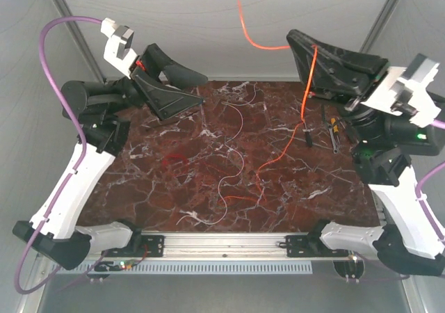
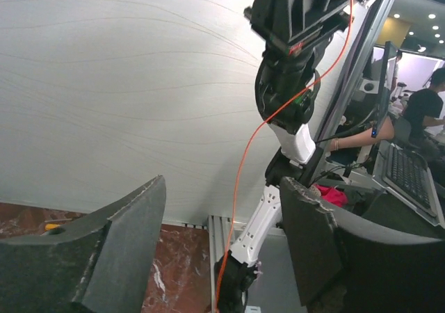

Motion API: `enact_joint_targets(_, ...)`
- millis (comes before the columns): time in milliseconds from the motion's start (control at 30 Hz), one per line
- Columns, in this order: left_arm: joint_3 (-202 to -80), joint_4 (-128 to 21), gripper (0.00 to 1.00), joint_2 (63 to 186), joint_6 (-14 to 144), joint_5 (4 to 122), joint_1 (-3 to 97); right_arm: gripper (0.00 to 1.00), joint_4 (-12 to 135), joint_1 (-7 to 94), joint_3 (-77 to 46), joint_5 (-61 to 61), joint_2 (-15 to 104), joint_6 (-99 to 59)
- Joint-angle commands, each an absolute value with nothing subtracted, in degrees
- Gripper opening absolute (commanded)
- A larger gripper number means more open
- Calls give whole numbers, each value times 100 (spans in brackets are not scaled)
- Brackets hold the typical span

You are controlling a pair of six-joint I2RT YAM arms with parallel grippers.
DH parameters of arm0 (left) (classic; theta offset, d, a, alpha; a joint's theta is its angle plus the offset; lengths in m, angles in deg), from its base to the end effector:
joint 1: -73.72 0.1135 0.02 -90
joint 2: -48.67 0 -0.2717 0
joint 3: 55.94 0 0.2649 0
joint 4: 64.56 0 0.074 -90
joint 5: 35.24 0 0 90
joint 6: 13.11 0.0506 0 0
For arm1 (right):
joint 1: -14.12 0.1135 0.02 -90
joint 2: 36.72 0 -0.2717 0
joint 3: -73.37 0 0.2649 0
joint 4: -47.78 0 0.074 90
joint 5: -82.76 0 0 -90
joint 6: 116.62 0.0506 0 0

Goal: Zip-tie the wires
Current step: Straighten the cable at the center of the board.

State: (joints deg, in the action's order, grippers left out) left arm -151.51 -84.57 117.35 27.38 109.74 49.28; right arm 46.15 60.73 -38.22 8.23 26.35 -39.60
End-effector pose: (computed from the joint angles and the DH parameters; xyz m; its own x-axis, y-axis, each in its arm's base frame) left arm 0.1903 -0.1320 0.5616 -0.1364 -0.4174 -0.8984 0.9905 -0.0408 -0.1314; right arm 0.0940 0.1191 0.6484 0.6976 0.4228 -0.5784 -0.6784 0.6494 -0.3435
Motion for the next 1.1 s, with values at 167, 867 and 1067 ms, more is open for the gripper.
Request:
enact_joint_targets(167, -14599, -8413, 95, 11503, 3260, 11418, 4850, 0, 5161, 6113, -5222, 1144, 3218, -3686)
enact_joint_targets(867, -11926, -9117, 100, 11363, 4727, 10863, 2946, 0, 5087, 6108, -5605, 785, 3607, -3930)
enact_joint_targets(1067, -11338, -9713, 98, 11344, 4474, 10936, 2834, 0, 5184, 6106, -5870, 647, 3880, -4105)
